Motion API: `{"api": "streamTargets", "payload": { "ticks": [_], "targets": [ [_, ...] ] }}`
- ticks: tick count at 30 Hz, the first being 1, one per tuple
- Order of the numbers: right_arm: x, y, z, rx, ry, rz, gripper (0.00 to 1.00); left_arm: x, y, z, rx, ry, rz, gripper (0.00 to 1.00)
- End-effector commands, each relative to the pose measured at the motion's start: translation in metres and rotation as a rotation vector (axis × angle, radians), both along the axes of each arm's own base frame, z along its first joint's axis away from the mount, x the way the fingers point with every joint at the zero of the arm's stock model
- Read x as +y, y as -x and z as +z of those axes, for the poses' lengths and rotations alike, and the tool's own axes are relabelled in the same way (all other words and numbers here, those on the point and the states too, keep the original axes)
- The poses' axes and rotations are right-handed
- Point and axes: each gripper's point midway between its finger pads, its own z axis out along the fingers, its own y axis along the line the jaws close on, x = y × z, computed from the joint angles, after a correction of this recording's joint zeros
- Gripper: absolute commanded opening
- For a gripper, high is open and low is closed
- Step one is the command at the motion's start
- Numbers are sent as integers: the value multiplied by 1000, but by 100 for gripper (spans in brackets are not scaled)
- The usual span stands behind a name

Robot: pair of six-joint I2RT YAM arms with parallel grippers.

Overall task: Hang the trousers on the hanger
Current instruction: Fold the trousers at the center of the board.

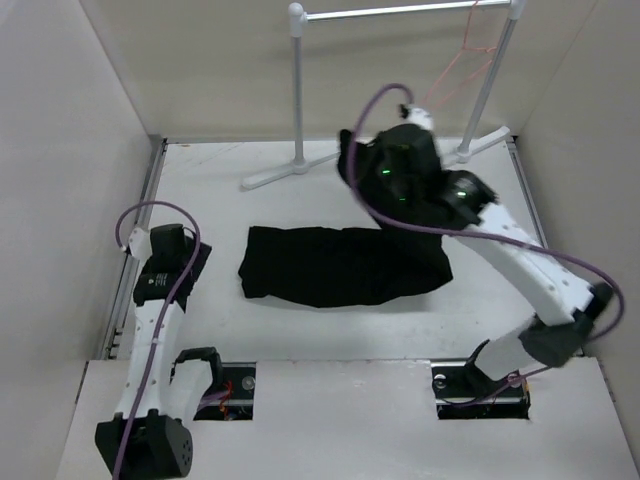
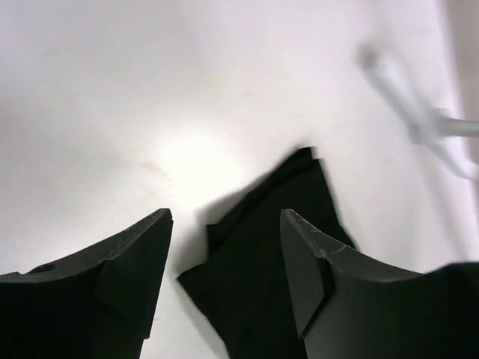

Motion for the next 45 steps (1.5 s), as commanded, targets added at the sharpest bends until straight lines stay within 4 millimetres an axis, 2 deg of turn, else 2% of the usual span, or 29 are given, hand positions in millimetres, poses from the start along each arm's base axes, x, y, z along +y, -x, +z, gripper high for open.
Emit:
{"api": "streamTargets", "payload": {
  "ticks": [1, 3, 5, 7, 8, 9, 10, 11, 12, 13, 15, 18, 19, 22, 23, 25, 27, 28, 30, 33, 37, 39, 42, 45],
  "targets": [
    [92, 9, -14, 0, 40, 151, 14, 3, 27, -45, 142, 74, 9, 57],
    [160, 28, -50, 44, 88, 279, 19, 11, 31, -51, 149, 74, 47, 57],
    [219, 51, -81, 75, 111, 392, 23, 20, 30, -53, 145, 65, 81, 57],
    [272, 77, -99, 97, 95, 511, 34, 33, 30, -53, 152, 45, 130, 58],
    [292, 94, -99, 117, 62, 590, 45, 40, 30, -52, 152, 38, 156, 58],
    [304, 105, -98, 128, 38, 641, 55, 47, 29, -49, 149, 34, 177, 58],
    [314, 118, -98, 138, 23, 705, 68, 55, 28, -43, 141, 23, 198, 58],
    [313, 124, -103, 156, 30, 727, 72, 62, 26, -35, 135, 4, 207, 58],
    [304, 127, -108, 174, 42, 722, 75, 68, 23, -27, 124, -14, 220, 59],
    [292, 123, -114, 183, 56, 692, 76, 71, 20, -19, 118, -28, 221, 59],
    [257, 98, -116, 181, 50, 609, 76, 68, 11, -10, 98, -34, 201, 58],
    [191, 59, -120, 184, 9, 476, 69, 54, -1, 0, 73, -27, 150, 58],
    [171, 50, -125, 191, 4, 444, 64, 43, -6, 0, 72, -26, 108, 58],
    [111, 28, -154, 231, 1, 363, 28, -8, -19, -10, 93, -3, -58, 57],
    [96, 25, -167, 256, 0, 350, 20, -29, -22, -16, 105, 5, -116, 56],
    [66, 20, -196, 308, 2, 329, 13, -72, -26, -27, 118, 24, -222, 56],
    [42, 18, -224, 357, -3, 306, 12, -109, -28, -42, 124, 38, -309, 56],
    [32, 18, -238, 383, -6, 300, 12, -123, -29, -51, 131, 40, -337, 56],
    [17, 22, -261, 433, -17, 284, 12, -137, -28, -69, 158, 41, -356, 56],
    [1, 34, -288, 486, -34, 241, 12, -129, -26, -96, 209, 2, -326, 56],
    [-21, 56, -328, 575, -51, 151, 12, -97, -15, -134, 299, -25, -255, 56],
    [-26, 70, -347, 621, -63, 131, 12, -84, -12, -145, 325, -35, -233, 56],
    [-26, 92, -362, 689, -79, 139, 11, -76, -14, -146, 328, -24, -225, 56],
    [-21, 109, -351, 685, -72, 167, 13, -80, -24, -124, 274, -14, -252, 56]
  ]
}}
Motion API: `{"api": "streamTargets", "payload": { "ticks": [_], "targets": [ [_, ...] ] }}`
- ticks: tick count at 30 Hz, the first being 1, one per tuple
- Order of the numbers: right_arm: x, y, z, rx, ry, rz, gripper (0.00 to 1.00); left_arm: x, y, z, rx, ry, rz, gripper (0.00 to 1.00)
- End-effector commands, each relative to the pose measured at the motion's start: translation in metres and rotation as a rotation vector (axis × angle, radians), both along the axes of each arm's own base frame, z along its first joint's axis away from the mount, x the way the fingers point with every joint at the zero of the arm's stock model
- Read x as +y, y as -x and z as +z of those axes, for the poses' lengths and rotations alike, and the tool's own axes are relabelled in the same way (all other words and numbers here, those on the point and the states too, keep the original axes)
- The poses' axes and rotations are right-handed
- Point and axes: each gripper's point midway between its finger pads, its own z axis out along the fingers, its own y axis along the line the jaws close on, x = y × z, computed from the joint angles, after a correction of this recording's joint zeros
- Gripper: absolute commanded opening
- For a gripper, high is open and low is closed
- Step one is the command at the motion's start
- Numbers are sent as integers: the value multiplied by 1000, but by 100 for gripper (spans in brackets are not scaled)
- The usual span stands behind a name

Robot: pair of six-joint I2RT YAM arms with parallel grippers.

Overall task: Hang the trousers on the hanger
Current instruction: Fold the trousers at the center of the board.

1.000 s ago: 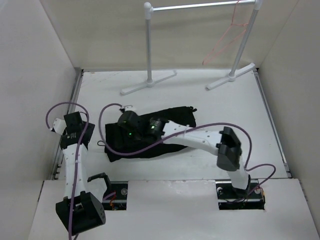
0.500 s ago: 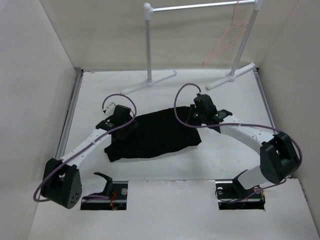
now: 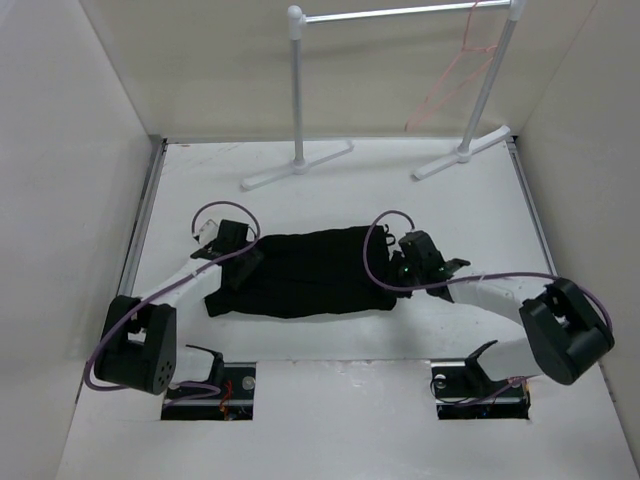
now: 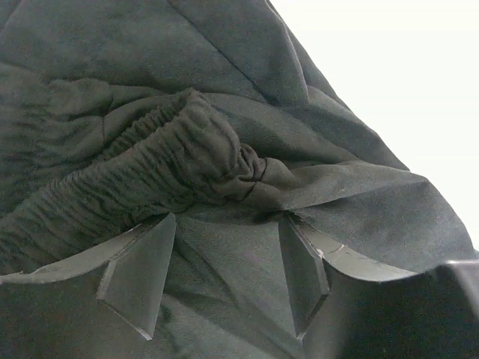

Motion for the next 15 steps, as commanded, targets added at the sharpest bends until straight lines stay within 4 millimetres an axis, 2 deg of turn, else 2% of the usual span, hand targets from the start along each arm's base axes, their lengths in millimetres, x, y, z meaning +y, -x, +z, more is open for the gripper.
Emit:
{"api": "streamTargets", "payload": {
  "ticks": [1, 3, 5, 7, 9, 12, 15],
  "targets": [
    [0, 14, 16, -16, -7, 3, 16, 11, -2, 16, -27, -43, -12, 56],
    [-4, 8, 36, -62, -7, -7, 23, 3, -7, 36, -57, -33, -45, 56],
    [-7, -9, 68, -136, -28, -12, 30, -6, -8, 54, -84, -25, -81, 56],
    [0, -23, 98, -194, -55, 8, 34, -18, -8, 68, -106, -17, -121, 53],
    [13, -37, 117, -232, -85, 52, 32, -36, -4, 76, -119, -7, -173, 47],
    [37, -61, 129, -259, -125, 109, 22, -69, 5, 77, -115, 15, -259, 38],
    [47, -95, 122, -277, -148, 91, 16, -90, 17, 66, -96, 23, -306, 37]
  ]
}}
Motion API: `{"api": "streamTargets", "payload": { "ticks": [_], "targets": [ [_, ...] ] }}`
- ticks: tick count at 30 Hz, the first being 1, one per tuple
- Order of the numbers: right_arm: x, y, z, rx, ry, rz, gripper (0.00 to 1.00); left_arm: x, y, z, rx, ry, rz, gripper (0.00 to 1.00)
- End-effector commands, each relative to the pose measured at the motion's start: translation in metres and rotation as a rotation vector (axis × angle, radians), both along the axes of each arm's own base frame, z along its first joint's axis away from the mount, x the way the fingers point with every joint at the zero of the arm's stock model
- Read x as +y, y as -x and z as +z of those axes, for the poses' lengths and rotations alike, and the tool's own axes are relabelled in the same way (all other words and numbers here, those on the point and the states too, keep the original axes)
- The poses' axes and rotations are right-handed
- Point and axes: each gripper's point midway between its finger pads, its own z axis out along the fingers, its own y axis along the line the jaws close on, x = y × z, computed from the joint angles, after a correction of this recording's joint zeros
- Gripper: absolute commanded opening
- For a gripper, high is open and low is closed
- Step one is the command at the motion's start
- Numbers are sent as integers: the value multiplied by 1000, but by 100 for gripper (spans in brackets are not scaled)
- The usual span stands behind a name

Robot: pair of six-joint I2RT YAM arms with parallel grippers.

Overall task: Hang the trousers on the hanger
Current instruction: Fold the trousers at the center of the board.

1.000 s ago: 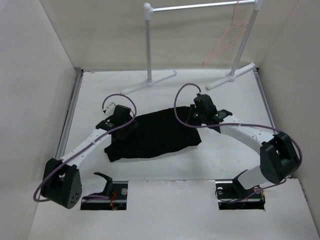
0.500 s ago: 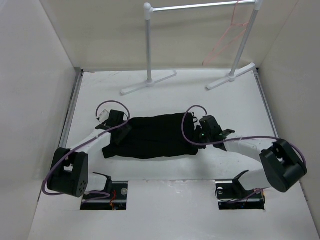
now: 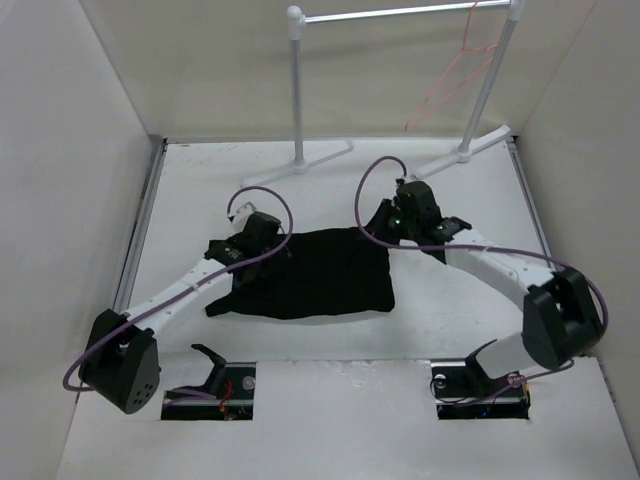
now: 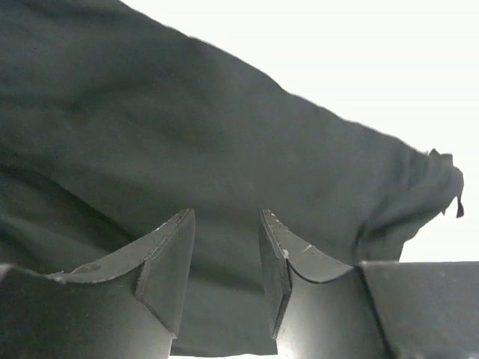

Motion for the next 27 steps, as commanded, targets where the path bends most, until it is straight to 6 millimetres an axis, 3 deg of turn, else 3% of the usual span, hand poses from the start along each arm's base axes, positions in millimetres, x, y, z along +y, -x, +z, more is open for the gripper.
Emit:
{"api": "streamTargets", "payload": {
  "ticks": [1, 3, 7, 10, 13, 17, 18, 20, 24, 27],
  "targets": [
    [12, -35, -8, -29, -31, 27, 15, -13, 16, -12, 45, -12, -28, 37],
    [15, -55, -22, -21, -38, 17, 14, -12, 26, -26, 73, -17, -25, 37],
    [10, -98, -69, 63, -44, -37, 11, 4, 49, -49, 110, -34, -11, 37],
    [6, -113, -92, 128, -53, -85, 10, 16, 67, -63, 137, -48, -6, 37],
    [8, -120, -101, 154, -76, -115, 10, 28, 79, -71, 159, -58, 16, 37],
    [9, -125, -110, 173, -83, -155, 11, 35, 83, -63, 141, -56, 28, 38],
    [10, -126, -107, 170, -94, -158, 12, 36, 82, -58, 131, -54, 29, 38],
    [18, -128, -83, 122, -129, -135, 16, 34, 77, -43, 105, -39, 28, 40],
    [14, -116, -19, -8, -169, -110, 41, 22, 56, -5, 26, 3, 21, 41],
    [1, -95, 11, -62, -193, -108, 55, 7, 36, 15, -10, 25, 5, 41]
  ]
}}
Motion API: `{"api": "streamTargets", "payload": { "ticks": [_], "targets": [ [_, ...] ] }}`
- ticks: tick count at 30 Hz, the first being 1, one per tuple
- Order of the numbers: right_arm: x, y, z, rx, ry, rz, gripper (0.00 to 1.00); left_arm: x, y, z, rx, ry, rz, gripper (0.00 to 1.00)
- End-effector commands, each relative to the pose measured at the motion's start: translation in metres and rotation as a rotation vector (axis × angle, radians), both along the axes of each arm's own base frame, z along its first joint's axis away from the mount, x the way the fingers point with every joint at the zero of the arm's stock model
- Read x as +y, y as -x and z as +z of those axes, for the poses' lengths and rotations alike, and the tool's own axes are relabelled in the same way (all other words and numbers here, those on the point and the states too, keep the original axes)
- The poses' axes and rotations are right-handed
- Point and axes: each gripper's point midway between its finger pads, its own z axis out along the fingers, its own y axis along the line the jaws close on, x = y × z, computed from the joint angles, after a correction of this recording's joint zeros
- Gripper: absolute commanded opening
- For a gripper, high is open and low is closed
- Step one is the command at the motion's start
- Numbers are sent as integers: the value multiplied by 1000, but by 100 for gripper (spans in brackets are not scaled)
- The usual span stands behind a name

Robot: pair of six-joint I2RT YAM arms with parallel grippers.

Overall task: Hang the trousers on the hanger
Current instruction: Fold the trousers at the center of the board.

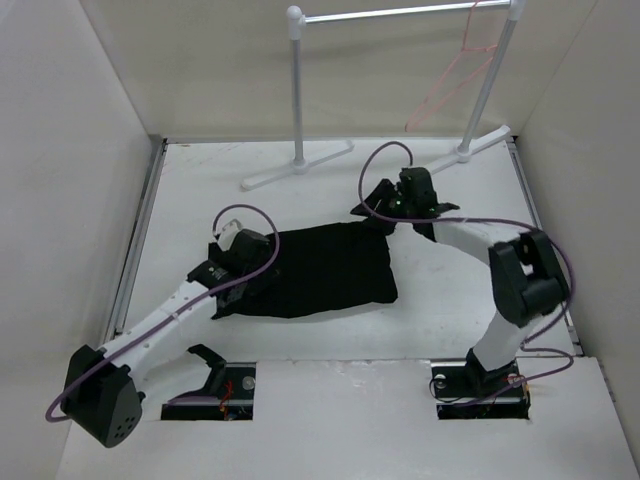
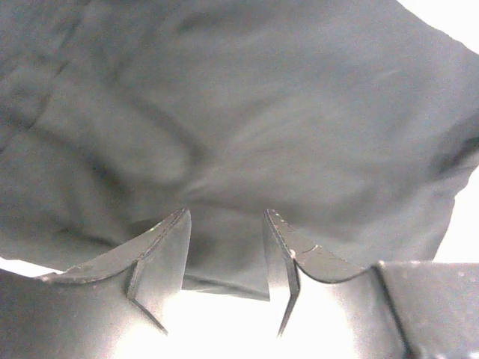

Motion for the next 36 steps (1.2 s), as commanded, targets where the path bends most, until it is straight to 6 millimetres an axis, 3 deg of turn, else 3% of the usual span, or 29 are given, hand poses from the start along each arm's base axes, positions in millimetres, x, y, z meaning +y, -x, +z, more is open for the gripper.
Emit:
{"api": "streamTargets", "payload": {
  "ticks": [1, 3, 4, 9, 14, 17, 21, 24, 27, 29, 31, 34, 36],
  "targets": [
    [-12, 9, 69, -183, -56, -10, 57, -17, -30, 34, -79, 26, -12, 41],
    [-22, 26, 67, -181, -52, -10, 58, -26, -41, 37, -91, 29, -27, 41],
    [-26, 37, 62, -171, -46, -7, 54, -31, -46, 36, -91, 34, -32, 41],
    [-37, 92, 15, -77, -8, 18, 19, -36, -75, 32, -100, 41, -15, 41],
    [-59, 128, -38, 16, 56, -29, 15, -21, -99, 29, -112, 32, 41, 41],
    [-60, 131, -40, 23, 64, -15, 19, -17, -108, 36, -123, 41, 47, 41],
    [-55, 111, 15, -96, 44, 2, 54, -10, -114, 48, -146, 34, 42, 42],
    [-58, 100, 59, -177, 51, 3, 63, -5, -117, 56, -163, 36, 42, 42],
    [-68, 79, 102, -265, 49, -18, 52, -4, -119, 59, -164, 46, 28, 43],
    [-75, 55, 134, -331, 48, -48, 27, -8, -121, 58, -160, 56, 16, 43],
    [-87, 26, 168, -393, 49, -97, 15, -13, -122, 57, -156, 58, -3, 42],
    [-99, -12, 229, -524, 56, -145, 14, -25, -121, 57, -154, 57, -52, 35],
    [-111, -29, 255, -570, 71, -189, 18, -31, -121, 58, -159, 45, -80, 28]
  ]
}}
